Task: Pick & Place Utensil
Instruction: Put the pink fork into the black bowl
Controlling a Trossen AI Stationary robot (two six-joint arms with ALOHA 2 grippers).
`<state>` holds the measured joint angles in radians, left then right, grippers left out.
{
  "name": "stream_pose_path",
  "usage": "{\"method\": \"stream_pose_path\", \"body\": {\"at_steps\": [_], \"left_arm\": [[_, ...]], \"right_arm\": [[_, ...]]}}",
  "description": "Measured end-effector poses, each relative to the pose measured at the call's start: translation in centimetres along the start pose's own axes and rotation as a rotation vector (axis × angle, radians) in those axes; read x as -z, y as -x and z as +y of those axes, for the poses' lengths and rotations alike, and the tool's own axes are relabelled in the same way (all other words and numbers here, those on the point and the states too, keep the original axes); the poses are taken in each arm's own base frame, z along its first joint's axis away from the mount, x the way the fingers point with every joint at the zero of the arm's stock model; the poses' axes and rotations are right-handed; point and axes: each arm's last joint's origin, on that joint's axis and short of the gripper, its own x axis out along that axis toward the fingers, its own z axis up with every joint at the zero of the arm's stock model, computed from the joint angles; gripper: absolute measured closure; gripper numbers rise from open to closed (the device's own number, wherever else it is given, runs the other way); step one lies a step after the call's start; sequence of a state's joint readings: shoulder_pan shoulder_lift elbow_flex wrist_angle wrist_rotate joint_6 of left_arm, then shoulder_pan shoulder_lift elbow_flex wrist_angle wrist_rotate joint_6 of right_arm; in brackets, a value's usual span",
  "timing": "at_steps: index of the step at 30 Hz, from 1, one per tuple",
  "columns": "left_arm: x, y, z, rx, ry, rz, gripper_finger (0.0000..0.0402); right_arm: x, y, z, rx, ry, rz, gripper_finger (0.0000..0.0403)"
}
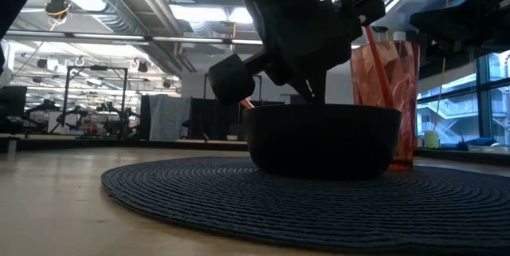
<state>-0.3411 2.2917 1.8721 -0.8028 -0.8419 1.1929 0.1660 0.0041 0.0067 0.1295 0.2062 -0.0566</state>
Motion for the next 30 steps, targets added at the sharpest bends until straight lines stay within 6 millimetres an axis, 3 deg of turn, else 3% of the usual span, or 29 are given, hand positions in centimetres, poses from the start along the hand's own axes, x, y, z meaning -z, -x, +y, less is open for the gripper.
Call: {"method": "stream_pose_path", "body": {"at_steps": [30], "left_arm": [[0.0,-1.4,0.0,0.051,0.006,-0.098,0.0384]], "right_arm": [[0.0,0.0,0.0,0.000,0.003,0.000,0.0393]]}}
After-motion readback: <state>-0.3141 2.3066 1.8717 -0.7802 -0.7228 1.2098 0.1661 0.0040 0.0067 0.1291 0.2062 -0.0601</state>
